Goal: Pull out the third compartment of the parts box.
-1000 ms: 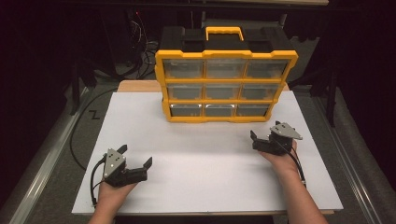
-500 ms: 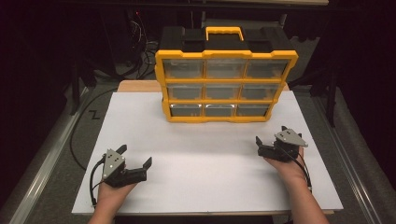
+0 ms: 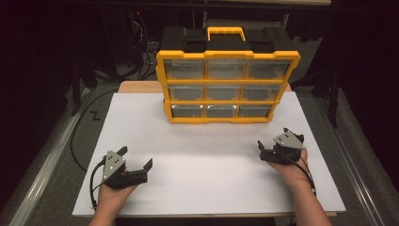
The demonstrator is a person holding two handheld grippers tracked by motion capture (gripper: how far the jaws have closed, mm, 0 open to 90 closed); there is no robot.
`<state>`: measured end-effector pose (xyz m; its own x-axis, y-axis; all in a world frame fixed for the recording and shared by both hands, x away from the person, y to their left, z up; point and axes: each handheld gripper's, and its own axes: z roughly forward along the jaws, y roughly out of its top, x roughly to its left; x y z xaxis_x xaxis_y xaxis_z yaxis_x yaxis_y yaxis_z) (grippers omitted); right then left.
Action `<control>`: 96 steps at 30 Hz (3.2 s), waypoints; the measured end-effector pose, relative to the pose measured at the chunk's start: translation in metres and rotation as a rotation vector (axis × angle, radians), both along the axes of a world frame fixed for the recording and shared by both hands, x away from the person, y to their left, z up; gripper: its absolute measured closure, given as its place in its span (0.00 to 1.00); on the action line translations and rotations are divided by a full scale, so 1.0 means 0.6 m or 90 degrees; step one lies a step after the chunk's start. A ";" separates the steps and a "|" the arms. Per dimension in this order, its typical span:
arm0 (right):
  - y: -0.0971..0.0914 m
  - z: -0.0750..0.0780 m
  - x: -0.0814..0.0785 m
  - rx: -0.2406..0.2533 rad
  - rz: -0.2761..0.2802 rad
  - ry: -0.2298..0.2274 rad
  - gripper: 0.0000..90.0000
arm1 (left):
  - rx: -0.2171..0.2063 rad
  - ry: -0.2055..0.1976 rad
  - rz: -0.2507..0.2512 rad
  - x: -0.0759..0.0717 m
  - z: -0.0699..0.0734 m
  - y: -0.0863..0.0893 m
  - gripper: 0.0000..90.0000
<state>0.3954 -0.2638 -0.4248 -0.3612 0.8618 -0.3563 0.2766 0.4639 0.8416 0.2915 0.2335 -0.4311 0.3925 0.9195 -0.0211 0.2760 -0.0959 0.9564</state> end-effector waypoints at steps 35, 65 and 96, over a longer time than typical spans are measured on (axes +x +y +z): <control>0.057 -0.006 -0.022 -0.318 0.072 -0.071 0.02 | 0.013 0.000 -0.007 0.002 -0.002 -0.004 0.01; 0.110 -0.002 -0.058 -0.577 0.147 -0.186 0.01 | 0.029 -0.012 -0.005 0.001 -0.001 -0.006 0.01; 0.135 -0.006 -0.064 -0.679 0.169 -0.217 0.01 | 0.036 -0.027 -0.012 -0.004 -0.001 -0.008 0.01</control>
<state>0.3573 -0.1830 -0.4283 -0.2312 -0.0259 -0.9726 -0.1031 0.9947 -0.0020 0.2890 0.2287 -0.4314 0.4097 0.9110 0.0471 0.2331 -0.1545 0.9601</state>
